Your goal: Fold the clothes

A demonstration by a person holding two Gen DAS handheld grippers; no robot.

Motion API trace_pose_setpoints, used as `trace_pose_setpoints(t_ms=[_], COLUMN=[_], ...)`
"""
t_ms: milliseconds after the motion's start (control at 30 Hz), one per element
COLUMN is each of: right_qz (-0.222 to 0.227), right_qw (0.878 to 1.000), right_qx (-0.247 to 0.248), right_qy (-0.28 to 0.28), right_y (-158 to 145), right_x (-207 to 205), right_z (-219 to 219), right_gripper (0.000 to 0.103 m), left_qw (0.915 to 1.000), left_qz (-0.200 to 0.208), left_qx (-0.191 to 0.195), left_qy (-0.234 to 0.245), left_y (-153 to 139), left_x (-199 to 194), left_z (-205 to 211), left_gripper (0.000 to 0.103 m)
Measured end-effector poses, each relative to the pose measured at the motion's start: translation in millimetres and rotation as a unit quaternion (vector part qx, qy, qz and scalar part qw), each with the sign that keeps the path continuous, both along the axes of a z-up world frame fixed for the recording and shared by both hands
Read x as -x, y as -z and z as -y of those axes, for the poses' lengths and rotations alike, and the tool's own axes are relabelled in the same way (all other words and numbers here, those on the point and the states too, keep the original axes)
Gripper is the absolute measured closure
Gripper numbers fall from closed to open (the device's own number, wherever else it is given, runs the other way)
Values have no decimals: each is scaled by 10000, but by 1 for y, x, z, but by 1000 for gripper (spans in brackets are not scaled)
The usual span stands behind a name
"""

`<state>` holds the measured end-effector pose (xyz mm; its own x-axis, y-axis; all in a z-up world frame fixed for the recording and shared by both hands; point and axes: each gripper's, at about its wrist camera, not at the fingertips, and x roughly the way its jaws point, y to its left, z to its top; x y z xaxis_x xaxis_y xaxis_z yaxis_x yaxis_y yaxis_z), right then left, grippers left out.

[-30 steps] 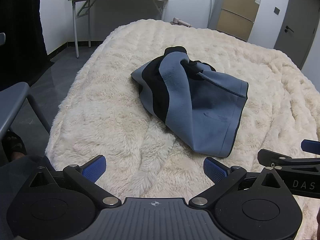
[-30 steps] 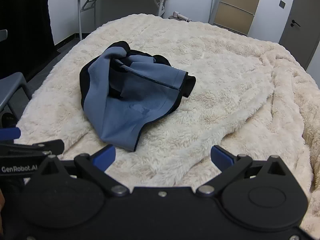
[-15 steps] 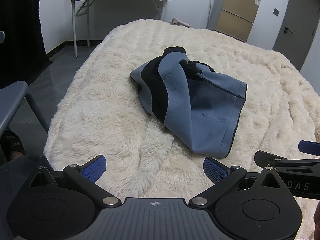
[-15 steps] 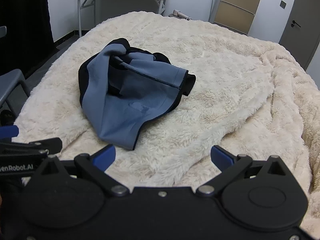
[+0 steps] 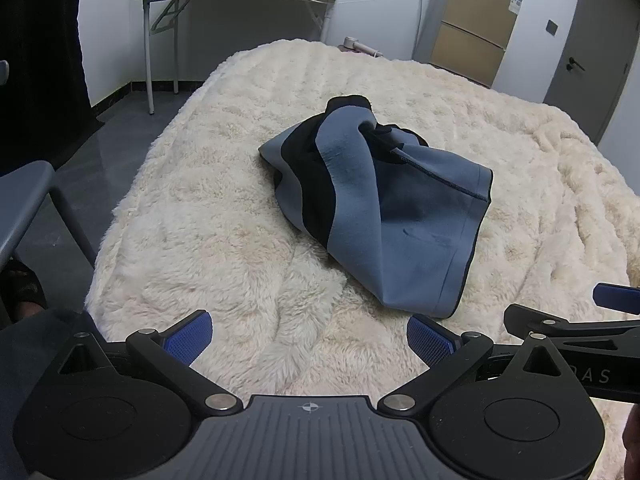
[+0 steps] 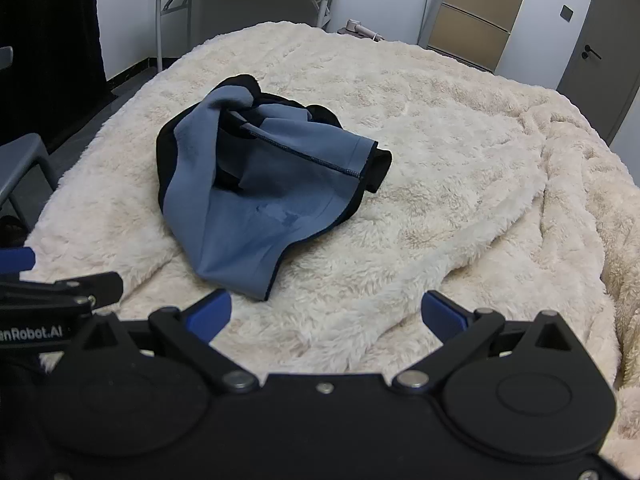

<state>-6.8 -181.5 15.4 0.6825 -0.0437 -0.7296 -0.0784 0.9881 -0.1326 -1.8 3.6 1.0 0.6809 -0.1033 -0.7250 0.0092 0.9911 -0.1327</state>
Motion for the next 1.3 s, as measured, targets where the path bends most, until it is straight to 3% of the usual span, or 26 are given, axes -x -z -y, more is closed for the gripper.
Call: trace_pose_setpoints(t_ms=[1300], right_qz=[-106], right_qw=[9999], right_qx=[32], right_qy=[106], right_y=[3], right_x=[-2], right_z=[-3], right_gripper=[1], left_qw=[9999], left_qz=[0], left_qx=[-153], left_qy=[-27], left_y=[0], left_x=[-1], left_z=[0], left_gripper=[0])
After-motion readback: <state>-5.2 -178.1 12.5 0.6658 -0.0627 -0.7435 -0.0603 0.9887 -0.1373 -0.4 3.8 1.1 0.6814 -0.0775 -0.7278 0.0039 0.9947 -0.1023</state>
